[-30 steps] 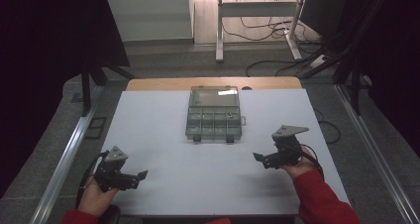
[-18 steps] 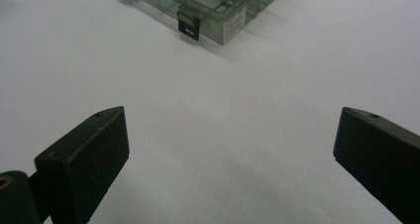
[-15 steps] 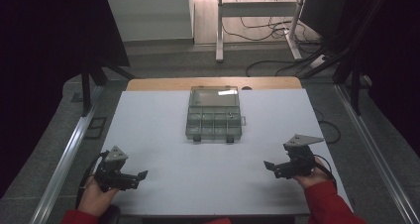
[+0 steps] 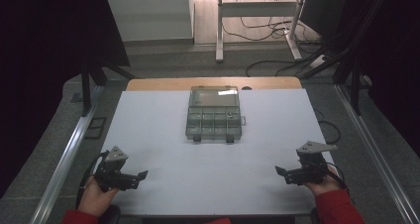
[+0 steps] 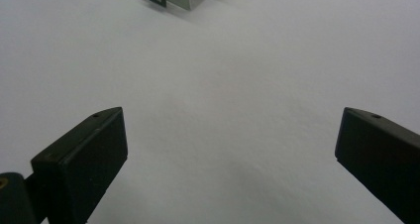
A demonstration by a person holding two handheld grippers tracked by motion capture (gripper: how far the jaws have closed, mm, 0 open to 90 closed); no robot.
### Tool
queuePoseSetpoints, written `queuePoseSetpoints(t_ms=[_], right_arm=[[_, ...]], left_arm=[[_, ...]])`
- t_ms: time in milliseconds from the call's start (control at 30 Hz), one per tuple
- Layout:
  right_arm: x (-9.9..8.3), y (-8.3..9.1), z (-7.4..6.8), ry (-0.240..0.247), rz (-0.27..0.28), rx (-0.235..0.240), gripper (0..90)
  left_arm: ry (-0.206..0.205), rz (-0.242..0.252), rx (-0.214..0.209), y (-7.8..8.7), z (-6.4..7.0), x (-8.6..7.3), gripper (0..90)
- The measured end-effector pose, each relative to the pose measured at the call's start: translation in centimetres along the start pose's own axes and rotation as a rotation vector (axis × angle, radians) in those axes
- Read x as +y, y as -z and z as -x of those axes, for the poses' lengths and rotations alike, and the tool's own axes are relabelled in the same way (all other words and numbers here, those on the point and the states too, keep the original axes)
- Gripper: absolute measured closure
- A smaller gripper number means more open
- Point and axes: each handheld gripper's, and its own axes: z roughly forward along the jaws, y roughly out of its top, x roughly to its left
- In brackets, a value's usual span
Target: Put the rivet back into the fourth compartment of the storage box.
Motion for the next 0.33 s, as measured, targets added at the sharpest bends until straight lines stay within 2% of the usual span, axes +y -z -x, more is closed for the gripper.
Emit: queuePoseSetpoints(t_ms=[333], right_arm=[[-1.06,0.75,0.61,-0.024,-0.013,-0.013,0.3]], left_arm=[[-0.012,-0.005,0.000,-0.14,0.05,0.23,4.2]])
